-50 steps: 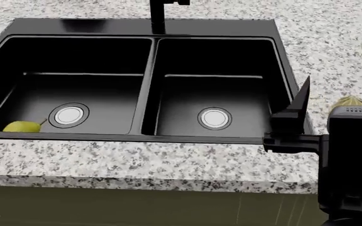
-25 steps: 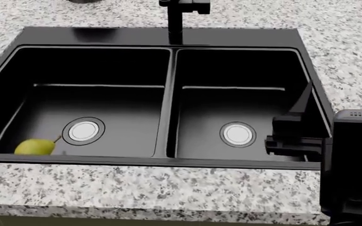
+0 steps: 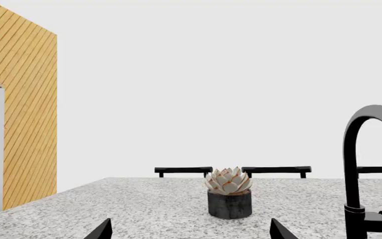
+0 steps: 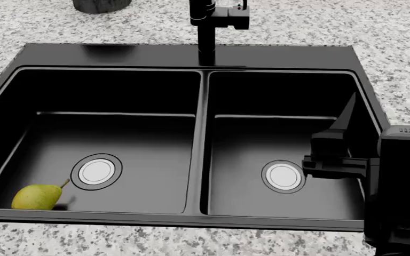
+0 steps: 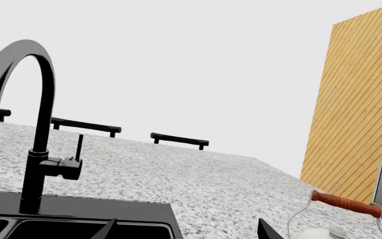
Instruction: Turn the sink spout to the right.
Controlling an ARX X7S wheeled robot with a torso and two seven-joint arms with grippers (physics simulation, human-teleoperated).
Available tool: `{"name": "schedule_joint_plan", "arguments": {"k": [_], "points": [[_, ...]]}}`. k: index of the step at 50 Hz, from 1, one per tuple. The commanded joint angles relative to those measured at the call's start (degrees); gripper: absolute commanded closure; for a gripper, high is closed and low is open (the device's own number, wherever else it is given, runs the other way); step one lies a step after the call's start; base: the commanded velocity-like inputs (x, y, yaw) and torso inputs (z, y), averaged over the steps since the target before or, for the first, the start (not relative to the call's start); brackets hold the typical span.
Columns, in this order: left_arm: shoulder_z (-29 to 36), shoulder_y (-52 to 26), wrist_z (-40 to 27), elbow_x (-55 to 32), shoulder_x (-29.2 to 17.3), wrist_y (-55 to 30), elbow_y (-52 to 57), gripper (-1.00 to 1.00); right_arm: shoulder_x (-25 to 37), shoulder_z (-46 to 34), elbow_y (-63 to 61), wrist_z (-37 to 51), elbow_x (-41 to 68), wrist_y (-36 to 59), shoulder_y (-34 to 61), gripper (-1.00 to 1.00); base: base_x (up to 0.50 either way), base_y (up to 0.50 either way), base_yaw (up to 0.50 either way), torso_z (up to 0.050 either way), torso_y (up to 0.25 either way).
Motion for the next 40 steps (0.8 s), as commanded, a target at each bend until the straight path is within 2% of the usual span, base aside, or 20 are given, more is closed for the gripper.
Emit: {"name": "schedule_joint_plan", "arguments": {"k": [1,40], "points": [[0.7,-0.4,-0.1,-0.2,0.1,0.2,-0.6,-1.00,0.2,0.4,-0.1,-0.1,0.5,0.2,-0.4,-1.00,0.21,0.11,0.00,0.000,0.000],[1.7,-1.0,-0.4,-0.6,-0.5,0.3,-1.2,-1.00,0.4,0.9,0.9,0.8,0.5,-0.8,-1.5,-1.00,0.22,0.11,0.00,0.000,0.000]]}}
